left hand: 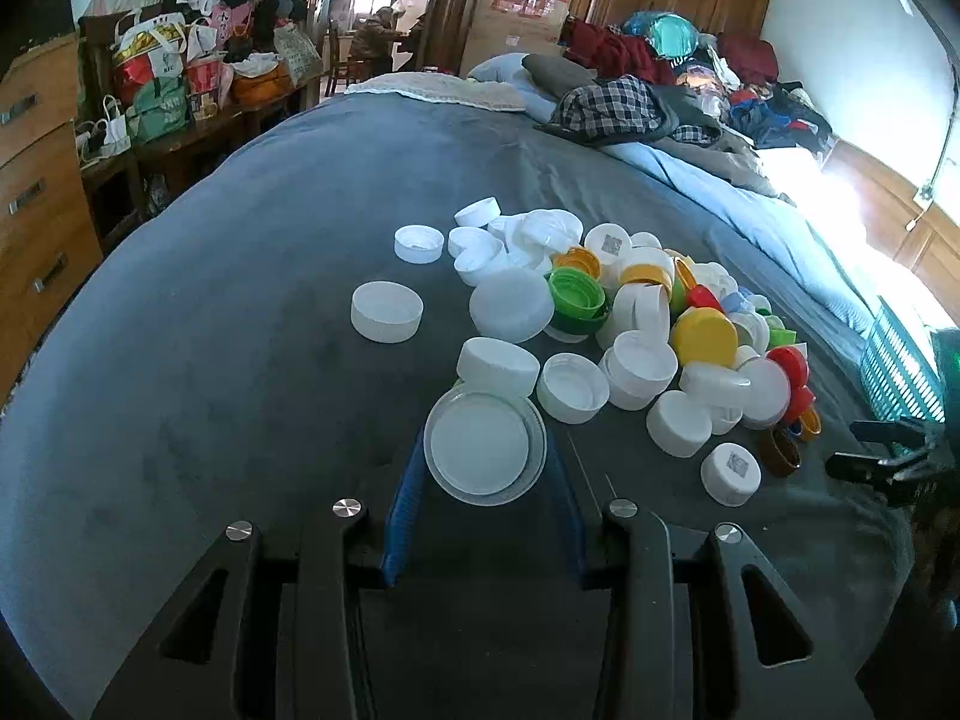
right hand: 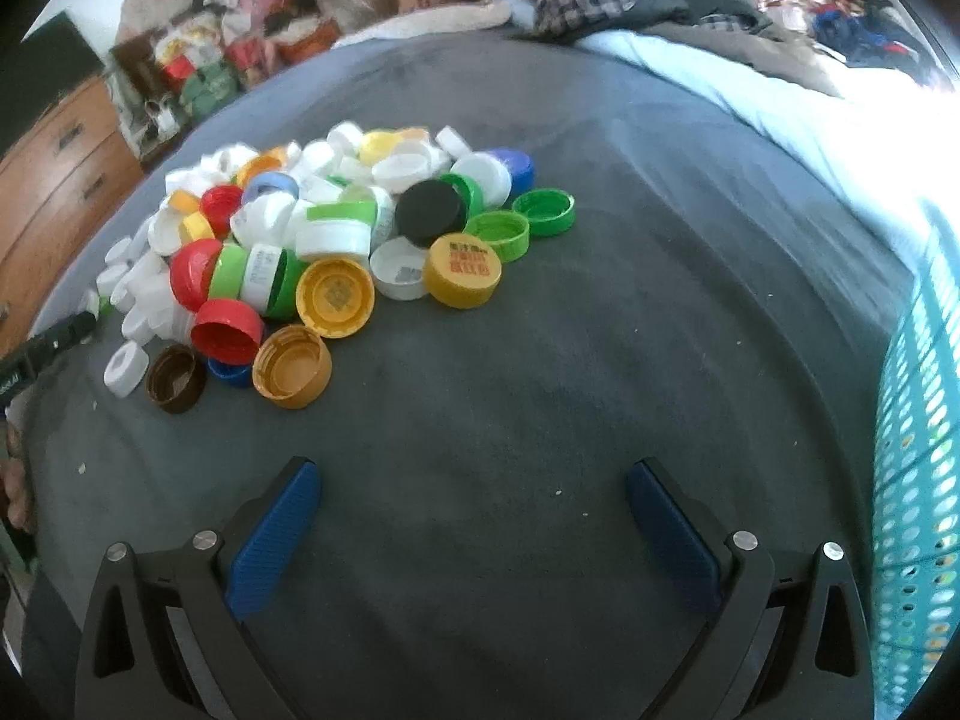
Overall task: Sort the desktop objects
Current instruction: 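Hold the large white cap in the left tool while the right tool reaches into the cap pile, then grasp the red cap from the pile with the right tool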
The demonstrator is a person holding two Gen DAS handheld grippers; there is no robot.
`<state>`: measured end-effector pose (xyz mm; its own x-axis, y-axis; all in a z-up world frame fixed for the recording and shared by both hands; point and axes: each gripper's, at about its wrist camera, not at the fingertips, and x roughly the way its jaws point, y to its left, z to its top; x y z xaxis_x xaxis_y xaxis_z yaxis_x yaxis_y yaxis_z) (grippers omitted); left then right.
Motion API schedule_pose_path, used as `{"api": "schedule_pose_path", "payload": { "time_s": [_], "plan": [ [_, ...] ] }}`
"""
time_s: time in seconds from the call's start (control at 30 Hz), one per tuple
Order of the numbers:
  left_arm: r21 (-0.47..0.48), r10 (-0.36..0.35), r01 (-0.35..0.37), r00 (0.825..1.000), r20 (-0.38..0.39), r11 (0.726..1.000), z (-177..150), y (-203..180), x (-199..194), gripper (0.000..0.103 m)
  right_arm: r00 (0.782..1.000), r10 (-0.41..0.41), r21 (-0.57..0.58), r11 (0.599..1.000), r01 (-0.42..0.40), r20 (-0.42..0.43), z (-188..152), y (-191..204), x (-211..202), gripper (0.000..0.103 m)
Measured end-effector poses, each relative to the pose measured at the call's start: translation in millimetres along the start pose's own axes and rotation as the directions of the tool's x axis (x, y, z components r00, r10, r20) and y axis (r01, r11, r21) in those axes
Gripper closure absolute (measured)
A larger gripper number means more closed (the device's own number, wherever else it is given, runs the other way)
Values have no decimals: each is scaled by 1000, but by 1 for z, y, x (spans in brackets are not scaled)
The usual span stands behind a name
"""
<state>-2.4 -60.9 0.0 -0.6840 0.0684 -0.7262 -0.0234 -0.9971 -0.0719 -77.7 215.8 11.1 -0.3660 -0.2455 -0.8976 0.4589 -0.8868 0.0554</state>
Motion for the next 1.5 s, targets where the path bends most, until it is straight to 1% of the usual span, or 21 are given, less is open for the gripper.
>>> {"api": "schedule_pose_path", "payload": {
  "time_s": [0.03,0.07,0.13,0.17,0.3,0.37,0.47,0.53,0.57,0.63,0.73,0.8,1.03,1.13,1.17,1.23,1.33,1.37,1.43,1.47,1.5],
  "plan": [
    [-3,-1,1,1000,-3,1000,0,2,0,68,1000,-3,8,1000,3,-4,6,0,-5,1],
    [-4,-1,1,1000,-4,1000,0,2,-1,68,999,-5,10,1000,4,46,11,1,-15,7],
    [2,5,-5,1000,-6,1000,0,3,-1,68,989,-23,-18,1000,26,145,32,5,-33,7],
    [3,6,-6,1000,-7,1000,1,3,-1,68,986,-17,-21,1000,21,165,45,6,-34,7],
    [19,28,-27,1000,-14,999,0,2,-1,68,990,86,-22,996,-84,113,103,9,-4,7],
    [31,42,-41,999,-18,999,1,1,0,68,995,60,-47,997,-56,82,127,15,18,12],
    [33,47,-46,999,-20,998,1,1,1,68,999,7,-48,999,-5,40,143,13,47,14],
    [38,56,-55,998,-28,998,3,0,0,68,1000,8,-33,999,-8,2,137,11,62,12],
    [39,57,-56,998,-30,998,3,1,0,68,1000,22,-20,1000,-21,11,134,10,62,9],
    [38,60,-59,998,-32,998,4,0,-1,68,999,51,4,999,-51,16,122,8,57,9],
    [31,55,-54,998,-32,998,4,1,0,68,999,34,-56,998,-34,-1,101,18,51,9],
    [21,44,-43,999,-27,999,4,4,-1,68,1000,21,-115,993,-19,17,82,28,43,9],
    [9,37,-37,999,-22,999,3,4,0,68,998,18,-97,995,-12,64,29,33,17,9],
    [5,34,-34,999,-21,999,2,2,0,68,997,42,-91,995,-36,65,20,37,10,8],
    [5,34,-34,999,-21,999,3,2,0,68,997,49,-94,995,-43,58,18,39,8,5],
    [-1,27,-27,999,-20,1000,2,3,1,68,998,42,-138,990,-36,46,15,46,5,4],
    [-5,26,-26,999,-23,1000,2,3,0,68,998,51,-169,985,-44,40,15,51,-3,7],
    [-4,28,-28,999,-23,1000,2,3,0,68,996,65,-166,985,-55,55,15,49,-12,14],
    [-2,31,-31,999,-24,1000,3,4,0,68,989,71,-167,985,-49,127,21,48,-39,16],
    [-1,32,-32,999,-24,999,2,4,0,68,980,67,-171,985,-35,187,25,48,-59,16],
    [-2,31,-31,999,-25,1000,2,4,0,68,962,56,-175,985,-9,266,26,50,-83,16]
  ]
}}
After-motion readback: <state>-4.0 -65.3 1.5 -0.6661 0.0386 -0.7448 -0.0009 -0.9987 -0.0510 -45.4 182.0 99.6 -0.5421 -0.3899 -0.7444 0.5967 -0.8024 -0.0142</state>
